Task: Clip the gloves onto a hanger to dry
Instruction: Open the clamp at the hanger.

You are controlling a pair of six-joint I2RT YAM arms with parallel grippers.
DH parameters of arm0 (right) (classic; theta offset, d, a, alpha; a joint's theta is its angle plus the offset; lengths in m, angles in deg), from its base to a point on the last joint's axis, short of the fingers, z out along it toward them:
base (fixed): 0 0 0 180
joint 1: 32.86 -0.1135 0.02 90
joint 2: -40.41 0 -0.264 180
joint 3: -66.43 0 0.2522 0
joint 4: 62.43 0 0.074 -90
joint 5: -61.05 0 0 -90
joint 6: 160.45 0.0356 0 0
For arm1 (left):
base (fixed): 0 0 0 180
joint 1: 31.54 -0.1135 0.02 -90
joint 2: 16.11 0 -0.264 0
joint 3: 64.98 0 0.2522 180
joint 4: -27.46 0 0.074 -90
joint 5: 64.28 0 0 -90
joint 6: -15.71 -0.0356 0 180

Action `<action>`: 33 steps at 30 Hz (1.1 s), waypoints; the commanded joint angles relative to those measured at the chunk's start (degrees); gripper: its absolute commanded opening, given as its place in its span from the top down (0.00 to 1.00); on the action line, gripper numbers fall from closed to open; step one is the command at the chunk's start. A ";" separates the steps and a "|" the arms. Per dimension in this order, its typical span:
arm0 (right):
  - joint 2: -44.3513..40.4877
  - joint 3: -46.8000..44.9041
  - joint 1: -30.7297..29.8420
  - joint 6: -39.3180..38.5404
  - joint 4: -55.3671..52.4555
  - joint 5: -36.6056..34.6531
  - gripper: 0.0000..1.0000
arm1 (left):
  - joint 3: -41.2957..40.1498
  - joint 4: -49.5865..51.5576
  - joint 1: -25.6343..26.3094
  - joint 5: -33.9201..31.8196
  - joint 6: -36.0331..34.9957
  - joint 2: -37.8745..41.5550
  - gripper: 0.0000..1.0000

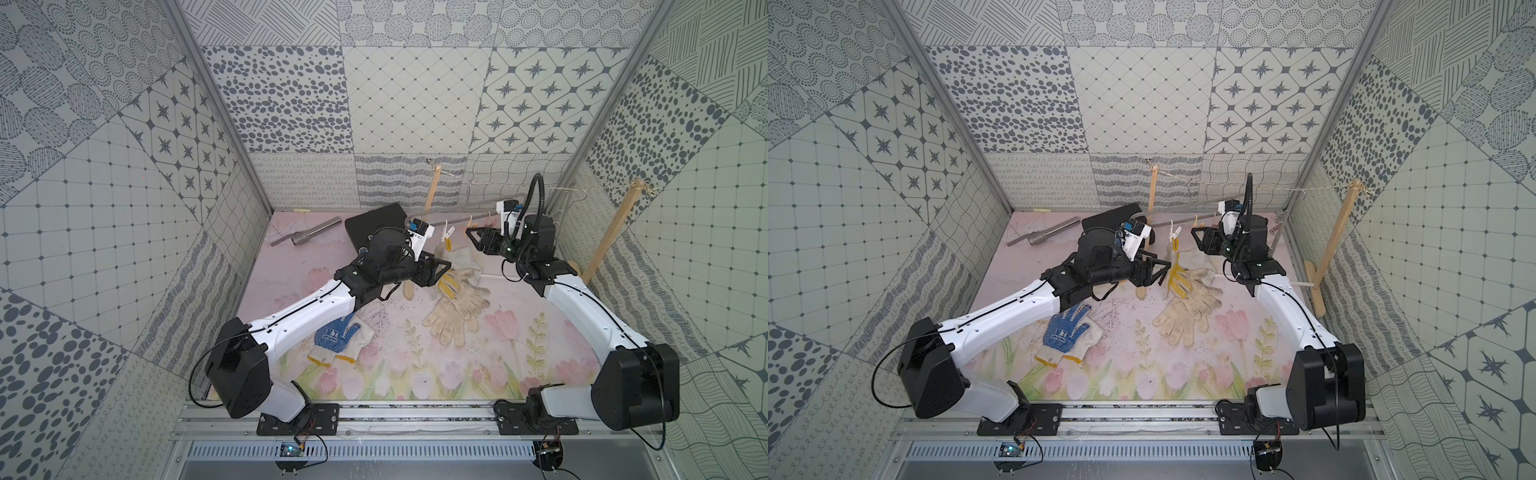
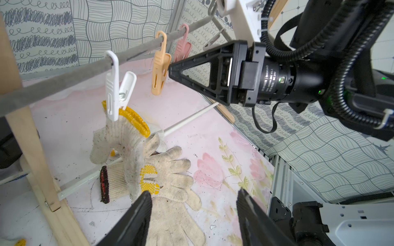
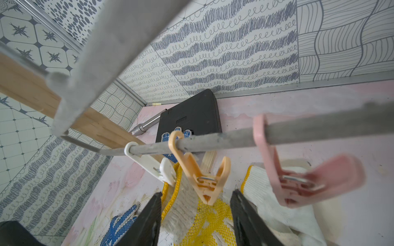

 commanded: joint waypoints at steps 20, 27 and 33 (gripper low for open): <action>6.45 4.18 0.01 -0.81 7.59 0.07 0.47 | -0.90 0.42 -0.32 0.92 -2.48 0.99 0.37; 7.01 3.99 0.01 -0.86 11.19 1.88 0.47 | -0.60 0.65 -0.29 1.25 -2.48 0.74 0.38; 7.95 4.11 0.01 -1.38 12.37 2.87 0.53 | -0.46 0.88 -0.36 1.28 -2.81 0.66 0.38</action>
